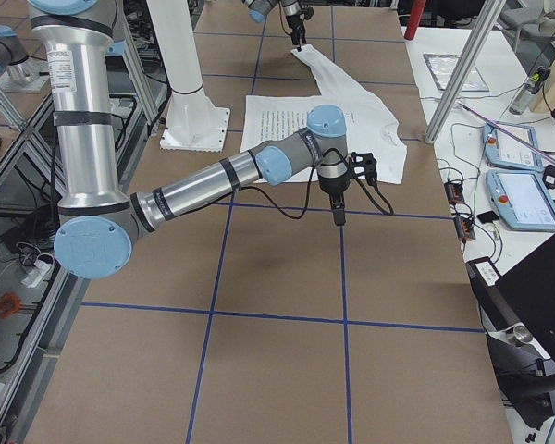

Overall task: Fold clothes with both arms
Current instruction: 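Grasp the sleeve cuff nearest the left gripper with the left gripper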

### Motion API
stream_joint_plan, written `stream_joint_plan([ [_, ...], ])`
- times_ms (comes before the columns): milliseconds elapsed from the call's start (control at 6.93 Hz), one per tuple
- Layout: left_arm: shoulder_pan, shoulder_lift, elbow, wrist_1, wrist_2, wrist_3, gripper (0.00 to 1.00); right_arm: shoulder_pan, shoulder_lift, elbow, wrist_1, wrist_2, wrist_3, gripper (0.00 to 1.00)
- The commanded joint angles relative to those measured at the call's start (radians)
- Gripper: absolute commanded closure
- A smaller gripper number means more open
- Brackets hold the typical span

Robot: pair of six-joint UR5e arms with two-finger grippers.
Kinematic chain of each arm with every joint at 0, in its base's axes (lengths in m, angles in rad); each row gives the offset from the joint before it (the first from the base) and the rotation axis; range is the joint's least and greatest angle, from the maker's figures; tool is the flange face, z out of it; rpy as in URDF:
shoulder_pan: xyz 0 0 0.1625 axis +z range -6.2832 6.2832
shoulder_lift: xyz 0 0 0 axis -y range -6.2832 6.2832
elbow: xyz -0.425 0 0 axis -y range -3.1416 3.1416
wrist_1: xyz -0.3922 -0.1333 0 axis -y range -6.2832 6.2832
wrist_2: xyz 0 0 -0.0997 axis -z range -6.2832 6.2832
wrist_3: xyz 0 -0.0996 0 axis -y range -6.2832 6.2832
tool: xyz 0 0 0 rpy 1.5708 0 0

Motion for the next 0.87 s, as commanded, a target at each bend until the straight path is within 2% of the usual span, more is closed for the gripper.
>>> stream_joint_plan([
  [0, 0.022, 0.012, 0.003, 0.002, 0.042, 0.000, 0.15, 0.000, 0.000, -0.003, 0.000, 0.000, 0.000, 0.00],
  [144, 0.031, 0.021, 0.004, 0.002, 0.043, 0.004, 0.17, 0.000, 0.000, -0.004, 0.000, 0.000, 0.000, 0.00],
  [577, 0.063, 0.033, 0.003, -0.003, 0.043, 0.007, 0.17, 0.000, -0.002, -0.004, -0.002, 0.000, 0.000, 0.00],
  [722, 0.065, 0.035, 0.003, -0.003, 0.043, 0.007, 0.29, 0.000, 0.000, -0.004, 0.000, 0.000, 0.000, 0.00],
])
